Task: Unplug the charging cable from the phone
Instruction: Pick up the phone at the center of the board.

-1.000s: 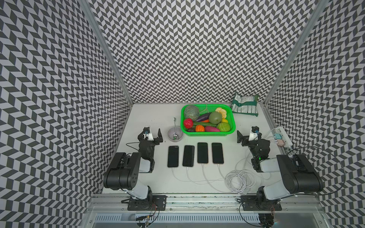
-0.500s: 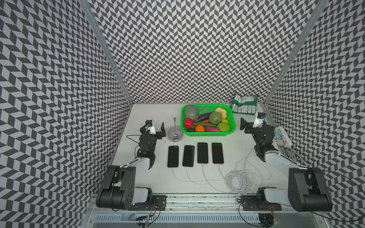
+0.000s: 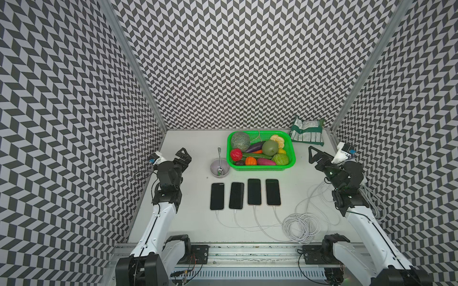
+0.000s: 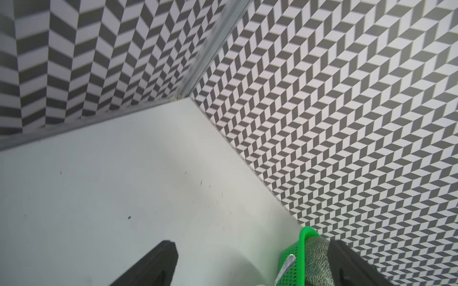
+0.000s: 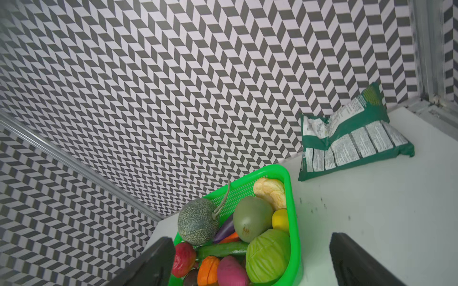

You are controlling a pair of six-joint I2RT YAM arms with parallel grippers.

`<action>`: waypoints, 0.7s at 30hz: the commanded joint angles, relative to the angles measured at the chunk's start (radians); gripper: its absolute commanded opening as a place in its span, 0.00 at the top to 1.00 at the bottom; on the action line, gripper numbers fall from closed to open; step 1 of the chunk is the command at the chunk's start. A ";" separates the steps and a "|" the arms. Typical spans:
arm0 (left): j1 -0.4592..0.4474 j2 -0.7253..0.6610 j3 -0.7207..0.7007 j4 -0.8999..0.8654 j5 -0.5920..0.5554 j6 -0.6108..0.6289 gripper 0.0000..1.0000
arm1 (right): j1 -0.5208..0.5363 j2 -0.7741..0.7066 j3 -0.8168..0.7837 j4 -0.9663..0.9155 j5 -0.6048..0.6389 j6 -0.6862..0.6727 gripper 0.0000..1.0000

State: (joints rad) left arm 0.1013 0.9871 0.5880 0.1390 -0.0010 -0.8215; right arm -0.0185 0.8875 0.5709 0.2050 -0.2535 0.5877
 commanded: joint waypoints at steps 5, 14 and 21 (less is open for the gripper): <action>-0.016 0.005 0.223 -0.401 0.185 0.198 0.00 | 0.086 -0.055 -0.003 -0.130 -0.033 0.001 0.00; -0.136 0.117 0.326 -0.555 0.136 0.382 0.00 | 0.441 -0.064 0.008 -0.178 0.201 -0.034 0.01; -0.235 0.286 0.394 -0.605 0.075 0.451 0.00 | 0.711 0.022 0.028 -0.166 0.332 -0.040 0.04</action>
State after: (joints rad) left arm -0.1246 1.2461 0.9375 -0.4145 0.1074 -0.4355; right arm 0.6224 0.8856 0.5655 0.0212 -0.0116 0.5587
